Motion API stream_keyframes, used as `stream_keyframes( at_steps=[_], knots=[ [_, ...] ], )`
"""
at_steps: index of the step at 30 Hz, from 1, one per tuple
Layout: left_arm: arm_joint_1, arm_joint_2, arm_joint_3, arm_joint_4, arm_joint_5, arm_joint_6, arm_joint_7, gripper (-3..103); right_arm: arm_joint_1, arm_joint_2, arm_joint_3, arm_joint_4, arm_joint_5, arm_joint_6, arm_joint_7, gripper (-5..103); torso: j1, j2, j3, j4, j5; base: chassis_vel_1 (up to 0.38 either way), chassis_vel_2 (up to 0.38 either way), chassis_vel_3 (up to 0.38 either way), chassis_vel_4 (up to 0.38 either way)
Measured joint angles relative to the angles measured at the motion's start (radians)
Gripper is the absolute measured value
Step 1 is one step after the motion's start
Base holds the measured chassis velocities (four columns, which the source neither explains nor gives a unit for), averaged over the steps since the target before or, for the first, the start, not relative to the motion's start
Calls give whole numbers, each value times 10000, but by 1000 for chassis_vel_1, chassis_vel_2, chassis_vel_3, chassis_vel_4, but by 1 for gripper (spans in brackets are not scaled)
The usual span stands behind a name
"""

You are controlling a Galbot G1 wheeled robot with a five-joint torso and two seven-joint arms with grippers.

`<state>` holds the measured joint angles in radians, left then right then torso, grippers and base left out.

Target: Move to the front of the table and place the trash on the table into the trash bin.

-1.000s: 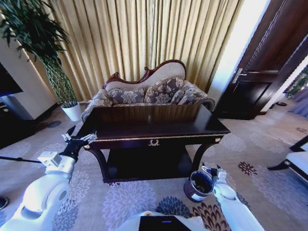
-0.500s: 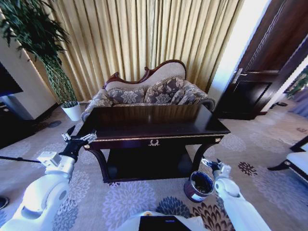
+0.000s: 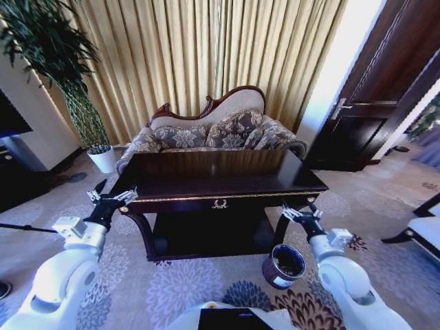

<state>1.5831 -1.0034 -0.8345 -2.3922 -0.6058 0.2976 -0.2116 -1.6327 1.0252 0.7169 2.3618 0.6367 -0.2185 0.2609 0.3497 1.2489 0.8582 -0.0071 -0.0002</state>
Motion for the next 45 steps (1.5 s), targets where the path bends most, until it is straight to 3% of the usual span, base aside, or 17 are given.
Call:
stream_keyframes(
  at_steps=[10, 45],
  knots=[
    [67, 119, 104, -134, 190, -88, -25, 100, -414, -48, 122, 776, 33, -423, 307, 100, 0, -1, 0, -4, 4, 0, 0, 0, 0],
    [211, 309, -246, -220, 146, -286, -59, 100, -854, 341, 32, 1017, -457, -363, 258, 100, 1, -2, 1, -3, 1, 108, -103, -100, 109]
  ],
)
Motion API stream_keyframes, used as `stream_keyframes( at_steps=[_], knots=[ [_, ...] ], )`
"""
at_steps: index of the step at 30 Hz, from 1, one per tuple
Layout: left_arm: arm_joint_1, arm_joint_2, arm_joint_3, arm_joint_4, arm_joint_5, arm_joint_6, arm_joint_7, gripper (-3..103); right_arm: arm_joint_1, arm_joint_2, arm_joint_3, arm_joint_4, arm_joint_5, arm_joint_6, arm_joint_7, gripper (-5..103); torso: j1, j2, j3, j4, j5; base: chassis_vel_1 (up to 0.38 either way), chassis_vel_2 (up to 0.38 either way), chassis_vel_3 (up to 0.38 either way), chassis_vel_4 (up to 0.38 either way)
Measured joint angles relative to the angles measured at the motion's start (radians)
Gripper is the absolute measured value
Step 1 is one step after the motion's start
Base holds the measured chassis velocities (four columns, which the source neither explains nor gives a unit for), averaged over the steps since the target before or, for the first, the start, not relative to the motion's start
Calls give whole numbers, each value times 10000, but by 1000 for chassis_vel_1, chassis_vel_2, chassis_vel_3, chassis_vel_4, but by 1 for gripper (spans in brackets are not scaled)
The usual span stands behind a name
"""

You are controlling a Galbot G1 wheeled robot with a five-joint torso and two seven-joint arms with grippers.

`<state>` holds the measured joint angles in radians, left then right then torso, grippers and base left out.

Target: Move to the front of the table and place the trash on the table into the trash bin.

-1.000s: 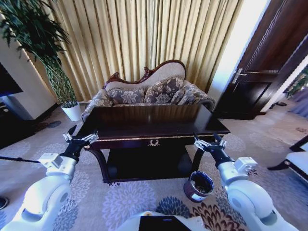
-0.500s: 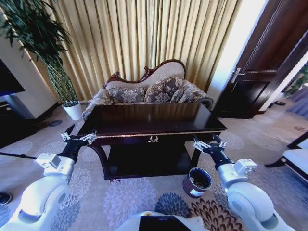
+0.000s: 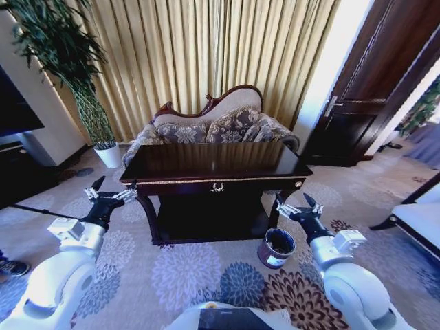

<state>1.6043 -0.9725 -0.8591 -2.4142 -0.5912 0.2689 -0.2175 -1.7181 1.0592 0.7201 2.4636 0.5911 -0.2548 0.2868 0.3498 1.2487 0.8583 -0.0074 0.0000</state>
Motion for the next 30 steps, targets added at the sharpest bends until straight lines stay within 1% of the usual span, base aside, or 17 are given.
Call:
stream_keyframes(
  at_steps=[5, 11, 14, 16, 19, 30],
  knots=[
    [11, -25, -10, 34, 0, -54, 17, 100, -76, 23, 19, 64, -40, 3, 1, 100, 0, 0, 0, -3, 0, 163, -182, -175, 162],
    [65, -92, -21, 53, 12, -124, 18, 100, -158, 85, 23, 130, -117, 8, 3, 100, 0, -1, 0, 3, 1, 194, -186, -165, 224],
    [89, -101, -46, 60, 13, -145, 19, 100, -189, 114, 23, 155, -146, 10, 3, 100, 2, -2, 1, 2, 1, 210, -223, -197, 228],
    [106, -104, -76, 65, 14, -172, 24, 100, -223, 131, 23, 184, -179, 13, 4, 100, -2, 1, -2, -4, 3, 240, -225, -273, 210],
    [111, -111, -94, 80, 15, -189, 24, 100, -228, 145, 23, 192, -192, 17, 4, 100, -4, 1, -2, -1, -3, 260, -259, -286, 225],
    [163, -174, -103, 89, 28, -205, 23, 100, -285, 231, 9, 224, -258, 34, 4, 100, 2, -2, 1, -1, 1, 229, -228, -252, 234]
  ],
)
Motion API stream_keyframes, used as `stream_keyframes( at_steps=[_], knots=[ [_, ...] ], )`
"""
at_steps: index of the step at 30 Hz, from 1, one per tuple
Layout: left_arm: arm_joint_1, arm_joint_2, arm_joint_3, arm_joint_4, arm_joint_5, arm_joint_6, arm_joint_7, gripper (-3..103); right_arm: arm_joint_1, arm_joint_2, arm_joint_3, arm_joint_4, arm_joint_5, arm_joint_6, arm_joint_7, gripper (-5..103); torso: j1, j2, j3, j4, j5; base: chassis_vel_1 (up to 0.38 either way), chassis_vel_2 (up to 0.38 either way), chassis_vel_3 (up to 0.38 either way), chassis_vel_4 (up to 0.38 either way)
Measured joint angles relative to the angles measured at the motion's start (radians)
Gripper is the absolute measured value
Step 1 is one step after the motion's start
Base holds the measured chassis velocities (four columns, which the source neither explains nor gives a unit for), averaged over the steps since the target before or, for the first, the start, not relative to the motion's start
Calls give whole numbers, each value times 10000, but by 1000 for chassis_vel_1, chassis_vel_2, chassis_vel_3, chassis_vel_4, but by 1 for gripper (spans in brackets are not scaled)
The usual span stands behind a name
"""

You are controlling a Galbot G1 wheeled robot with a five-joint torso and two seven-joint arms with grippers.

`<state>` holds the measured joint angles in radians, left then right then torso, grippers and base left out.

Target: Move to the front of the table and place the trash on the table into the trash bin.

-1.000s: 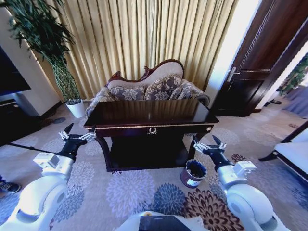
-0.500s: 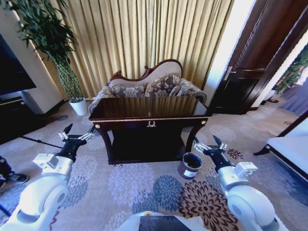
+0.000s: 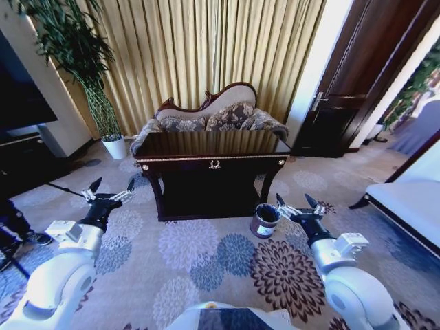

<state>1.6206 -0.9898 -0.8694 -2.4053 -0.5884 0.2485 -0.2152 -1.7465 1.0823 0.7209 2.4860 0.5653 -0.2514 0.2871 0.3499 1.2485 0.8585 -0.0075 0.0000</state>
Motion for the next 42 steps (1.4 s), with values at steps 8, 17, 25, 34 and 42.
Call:
stream_keyframes(
  at_steps=[8, 17, 25, 34, 42],
  knots=[
    [-7, 2, 11, -2, 7, -5, 1, 100, 25, 2, -11, 0, -2, 7, 0, 100, -2, 1, -1, 0, -1, 243, -255, -250, 258],
    [-13, -63, 88, 33, 82, -6, 3, 100, 47, -17, -28, -109, -86, 19, -21, 100, -3, 2, -2, 1, 4, 228, -229, -221, 236],
    [-11, -84, 85, 71, 107, -69, 6, 100, 136, -21, -75, -289, -89, 165, -33, 100, -10, 6, -4, 1, -3, 116, -112, -128, 117],
    [-84, -184, 403, 152, -95, -581, 14, 100, 148, 50, -45, -344, 290, 396, -319, 100, 2, -2, 0, -1, 0, -19, 8, 17, -10],
    [-64, -209, 378, 172, -163, -568, -183, 100, 232, 71, -44, -275, 623, 462, -285, 100, -2, 0, -1, 1, 0, 0, 0, 0, 0]
  ],
)
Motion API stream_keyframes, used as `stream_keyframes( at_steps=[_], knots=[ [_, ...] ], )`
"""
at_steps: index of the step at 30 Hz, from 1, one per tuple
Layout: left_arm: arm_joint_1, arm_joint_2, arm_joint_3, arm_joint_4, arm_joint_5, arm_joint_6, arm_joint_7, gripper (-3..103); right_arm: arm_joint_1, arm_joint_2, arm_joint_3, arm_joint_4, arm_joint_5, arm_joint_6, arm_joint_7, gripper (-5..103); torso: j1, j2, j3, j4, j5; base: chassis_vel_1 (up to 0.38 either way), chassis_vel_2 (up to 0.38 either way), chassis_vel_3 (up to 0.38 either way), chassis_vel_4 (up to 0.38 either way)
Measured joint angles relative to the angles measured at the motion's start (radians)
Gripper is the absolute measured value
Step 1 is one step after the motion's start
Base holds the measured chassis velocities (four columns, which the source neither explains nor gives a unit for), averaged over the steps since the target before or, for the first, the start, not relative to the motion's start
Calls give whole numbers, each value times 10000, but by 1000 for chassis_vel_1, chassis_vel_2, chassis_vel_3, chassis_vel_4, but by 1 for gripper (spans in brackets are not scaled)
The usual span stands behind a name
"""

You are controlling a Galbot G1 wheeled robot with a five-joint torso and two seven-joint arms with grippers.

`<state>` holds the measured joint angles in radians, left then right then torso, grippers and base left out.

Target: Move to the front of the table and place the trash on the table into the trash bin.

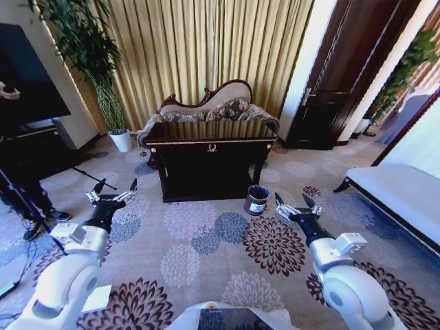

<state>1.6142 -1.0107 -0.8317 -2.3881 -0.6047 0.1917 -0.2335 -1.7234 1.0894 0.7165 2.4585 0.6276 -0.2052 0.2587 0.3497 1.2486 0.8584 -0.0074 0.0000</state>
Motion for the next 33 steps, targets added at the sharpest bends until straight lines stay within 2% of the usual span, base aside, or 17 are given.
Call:
stream_keyframes(
  at_steps=[6, 33],
  knots=[
    [27, 1, -206, -103, -175, 221, -7, 100, 3, -6, 4, 48, -93, 7, 308, 100, -1, 1, -1, -1, 0, 0, 0, 0, 0],
    [32, 5, -214, -117, -178, 249, 13, 100, 5, -12, 9, 59, -122, 6, 324, 100, -1, 1, -1, 0, 0, 0, 0, 0, 0]
  ],
)
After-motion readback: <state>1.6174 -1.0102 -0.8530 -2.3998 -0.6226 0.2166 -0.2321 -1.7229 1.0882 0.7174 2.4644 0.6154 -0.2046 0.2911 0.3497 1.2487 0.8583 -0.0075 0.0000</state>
